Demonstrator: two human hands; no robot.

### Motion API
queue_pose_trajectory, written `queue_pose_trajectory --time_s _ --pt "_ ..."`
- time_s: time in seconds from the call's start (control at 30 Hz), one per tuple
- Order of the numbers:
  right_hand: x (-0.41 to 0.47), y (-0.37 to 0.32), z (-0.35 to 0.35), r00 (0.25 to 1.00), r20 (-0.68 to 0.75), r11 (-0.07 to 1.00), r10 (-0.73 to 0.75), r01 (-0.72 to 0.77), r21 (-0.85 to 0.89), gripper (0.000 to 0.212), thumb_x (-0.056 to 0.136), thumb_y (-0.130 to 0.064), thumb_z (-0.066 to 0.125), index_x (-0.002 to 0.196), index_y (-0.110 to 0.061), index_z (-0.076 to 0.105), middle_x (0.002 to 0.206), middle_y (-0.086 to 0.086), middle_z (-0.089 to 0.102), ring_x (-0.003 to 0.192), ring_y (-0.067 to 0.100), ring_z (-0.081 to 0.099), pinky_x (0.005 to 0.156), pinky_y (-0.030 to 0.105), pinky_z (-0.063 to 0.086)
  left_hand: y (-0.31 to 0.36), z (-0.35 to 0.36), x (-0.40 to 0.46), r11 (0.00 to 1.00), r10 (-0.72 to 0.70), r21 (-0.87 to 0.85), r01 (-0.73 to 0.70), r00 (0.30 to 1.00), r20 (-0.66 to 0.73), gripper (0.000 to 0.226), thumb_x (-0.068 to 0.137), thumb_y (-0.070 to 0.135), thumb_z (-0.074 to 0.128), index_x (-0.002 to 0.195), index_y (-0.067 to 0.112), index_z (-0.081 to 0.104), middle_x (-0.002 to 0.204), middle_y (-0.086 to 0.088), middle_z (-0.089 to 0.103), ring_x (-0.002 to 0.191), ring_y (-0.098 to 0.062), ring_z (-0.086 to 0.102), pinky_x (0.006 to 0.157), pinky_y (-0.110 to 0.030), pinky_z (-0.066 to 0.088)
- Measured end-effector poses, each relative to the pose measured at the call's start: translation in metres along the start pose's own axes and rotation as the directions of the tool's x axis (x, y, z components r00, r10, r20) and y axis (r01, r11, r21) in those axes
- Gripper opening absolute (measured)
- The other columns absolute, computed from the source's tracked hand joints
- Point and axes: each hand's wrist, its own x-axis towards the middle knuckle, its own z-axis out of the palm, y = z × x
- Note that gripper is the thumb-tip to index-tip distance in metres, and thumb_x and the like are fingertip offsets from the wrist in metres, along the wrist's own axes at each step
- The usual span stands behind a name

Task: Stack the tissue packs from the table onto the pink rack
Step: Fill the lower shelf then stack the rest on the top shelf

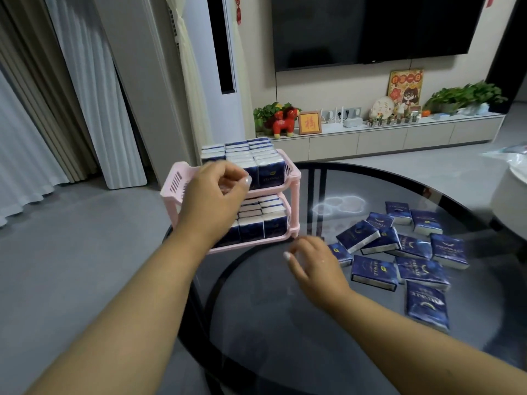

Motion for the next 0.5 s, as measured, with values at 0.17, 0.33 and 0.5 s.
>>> queue_pose_trajectory --time_s 0.17,0.33,0.5 --pt "0.013 0.045 -0.046 0.944 -0.064 0.816 0.322 -0.312 -0.487 0.048 0.093 -0.045 0.042 0.136 -0.026 0.042 0.146 0.012 0.035 0.138 0.030 0.024 0.112 0.043 0.019 -0.027 0.060 -0.054 0.993 -0.116 0.053 0.108 0.971 0.208 0.007 0.086 0.021 0.070 0.092 0.022 0.066 0.099 0.002 0.063 0.085 -0.004 0.059 0.078 -0.015 0.046" --pt "0.012 0.057 -0.063 0.811 0.239 0.738 0.534 -0.310 -0.599 0.052 0.094 -0.060 0.018 0.138 -0.042 0.038 0.151 0.012 0.026 0.138 0.033 0.022 0.114 0.049 0.010 -0.040 0.107 -0.086 0.967 -0.233 0.198 0.157 0.859 0.455 0.053 0.085 0.038 0.069 0.132 0.022 0.050 0.135 0.002 0.047 0.127 -0.014 0.045 0.107 -0.029 0.037" --pt "-0.001 0.019 -0.052 0.835 0.413 0.835 0.363 -0.095 -0.543 0.047 0.099 -0.047 0.014 0.138 -0.042 0.038 0.134 0.011 0.046 0.124 0.029 0.040 0.102 0.044 0.024 -0.046 0.121 -0.099 0.933 -0.294 0.340 0.117 0.792 0.536 0.081 0.084 0.035 0.070 0.150 0.019 0.026 0.153 0.001 0.032 0.140 -0.022 0.026 0.114 -0.031 0.025"
